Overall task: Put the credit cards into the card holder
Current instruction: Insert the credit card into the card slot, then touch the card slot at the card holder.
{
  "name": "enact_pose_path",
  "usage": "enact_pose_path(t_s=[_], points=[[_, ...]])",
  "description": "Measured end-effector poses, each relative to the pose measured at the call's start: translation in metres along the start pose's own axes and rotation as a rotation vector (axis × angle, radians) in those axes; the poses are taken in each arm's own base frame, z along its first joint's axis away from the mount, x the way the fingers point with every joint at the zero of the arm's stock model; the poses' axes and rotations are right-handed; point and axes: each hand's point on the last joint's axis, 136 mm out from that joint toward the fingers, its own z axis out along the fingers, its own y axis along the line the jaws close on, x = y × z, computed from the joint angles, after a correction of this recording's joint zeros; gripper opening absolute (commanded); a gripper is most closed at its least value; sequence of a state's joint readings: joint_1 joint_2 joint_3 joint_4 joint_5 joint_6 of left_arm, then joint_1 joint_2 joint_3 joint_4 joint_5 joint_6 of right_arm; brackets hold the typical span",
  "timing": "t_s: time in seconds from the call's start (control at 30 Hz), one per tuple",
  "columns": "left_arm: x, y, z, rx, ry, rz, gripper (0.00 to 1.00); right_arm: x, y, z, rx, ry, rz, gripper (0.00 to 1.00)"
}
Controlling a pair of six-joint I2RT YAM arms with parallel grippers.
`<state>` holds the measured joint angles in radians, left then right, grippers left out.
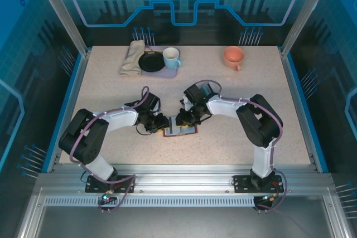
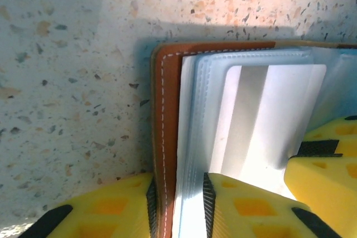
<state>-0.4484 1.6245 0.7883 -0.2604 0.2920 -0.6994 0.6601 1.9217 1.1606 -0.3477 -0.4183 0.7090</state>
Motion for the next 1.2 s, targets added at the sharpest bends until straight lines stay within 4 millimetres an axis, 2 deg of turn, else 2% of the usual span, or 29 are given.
enact_pose_path(t_s=[0.17,0.3,0.47,0.63,0.7,0.8,0.97,1.2], points=[[-0.001,-0.001,0.000,0.003,-0.002,0.001,0.20,-0.003,0.002,0.001,0.009,0.002,-0.001,0.14],[-0.001,-0.001,0.000,0.004,-0.003,0.001,0.20,-0.003,0.002,0.006,-0.002,0.013,0.013,0.18],[-0.002,0.000,0.000,0.003,-0.005,-0.003,0.23,-0.005,0.006,0.008,-0.029,0.013,0.029,0.19],[-0.003,0.001,-0.001,0.002,-0.006,-0.005,0.19,-0.006,0.007,0.007,-0.028,0.009,0.037,0.26],[-0.003,0.001,-0.001,0.003,-0.006,-0.004,0.17,-0.005,0.004,0.005,-0.011,0.005,0.033,0.31],[-0.002,0.001,-0.001,0.002,-0.006,-0.003,0.16,-0.005,0.002,-0.005,0.023,-0.014,0.011,0.32],[-0.003,0.001,-0.001,0.000,-0.008,0.000,0.16,-0.003,-0.007,-0.022,0.106,-0.043,-0.020,0.31],[-0.003,0.001,-0.001,0.000,-0.008,0.020,0.16,0.005,-0.041,-0.026,0.265,-0.034,-0.017,0.22]])
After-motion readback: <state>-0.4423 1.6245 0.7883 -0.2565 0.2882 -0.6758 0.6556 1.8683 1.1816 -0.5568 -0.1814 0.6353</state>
